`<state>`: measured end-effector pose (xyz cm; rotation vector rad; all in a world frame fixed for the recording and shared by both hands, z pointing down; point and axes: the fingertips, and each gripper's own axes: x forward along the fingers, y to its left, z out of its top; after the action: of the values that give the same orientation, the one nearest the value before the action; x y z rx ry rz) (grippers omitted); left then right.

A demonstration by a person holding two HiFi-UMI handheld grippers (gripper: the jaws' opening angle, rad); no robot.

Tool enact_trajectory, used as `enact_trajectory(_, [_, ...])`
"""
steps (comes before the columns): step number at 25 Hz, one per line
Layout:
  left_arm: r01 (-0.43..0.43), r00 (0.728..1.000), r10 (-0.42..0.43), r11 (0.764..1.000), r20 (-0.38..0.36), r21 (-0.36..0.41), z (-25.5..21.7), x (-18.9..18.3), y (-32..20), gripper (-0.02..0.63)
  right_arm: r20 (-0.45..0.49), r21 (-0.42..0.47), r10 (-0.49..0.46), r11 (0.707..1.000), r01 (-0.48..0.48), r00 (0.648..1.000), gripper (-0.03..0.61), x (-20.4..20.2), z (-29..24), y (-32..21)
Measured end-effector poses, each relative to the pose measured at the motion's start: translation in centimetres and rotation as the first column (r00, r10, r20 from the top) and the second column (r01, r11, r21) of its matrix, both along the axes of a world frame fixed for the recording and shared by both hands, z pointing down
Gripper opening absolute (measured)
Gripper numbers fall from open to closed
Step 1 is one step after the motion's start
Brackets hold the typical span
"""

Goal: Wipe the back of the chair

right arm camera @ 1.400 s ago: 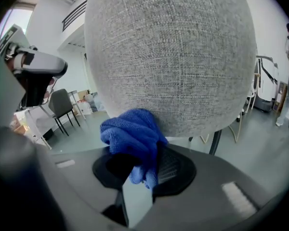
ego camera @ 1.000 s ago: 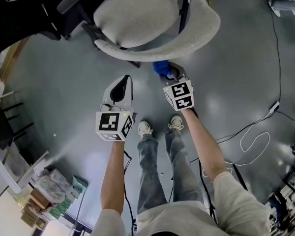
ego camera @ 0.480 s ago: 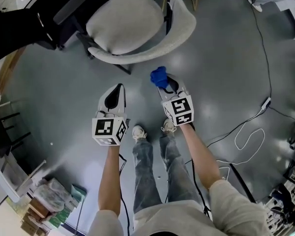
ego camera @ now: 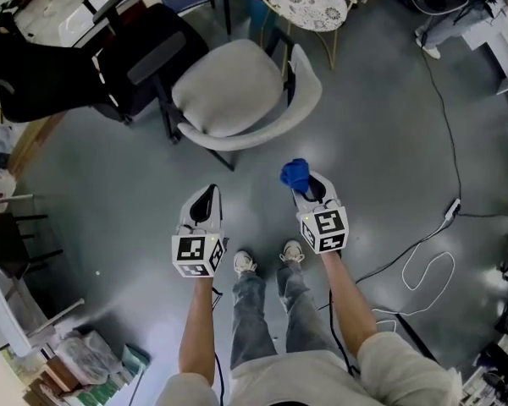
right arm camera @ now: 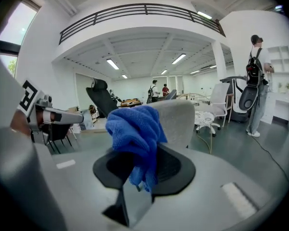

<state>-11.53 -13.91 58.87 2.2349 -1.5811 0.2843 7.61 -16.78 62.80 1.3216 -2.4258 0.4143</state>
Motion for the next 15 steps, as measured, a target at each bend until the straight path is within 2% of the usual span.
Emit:
enact_trajectory(7, [0.012,1.0,-0.012,0.997,-0.004,0.072,-7.4,-1.1,0.1,0.002,-0.017,0.056,0.038,0.998,-0.037,0.999,0.1,2.2,-8.6,0.4])
enact_trajectory(15, [0.016,1.0,-0.015,0.99,-0.007,0.14,-15.6,-1.9,-0.3,0.001,-0.054,0.167,0.026,0.986,-0.016,0.998,0.1,2.5,-18.5,-0.1])
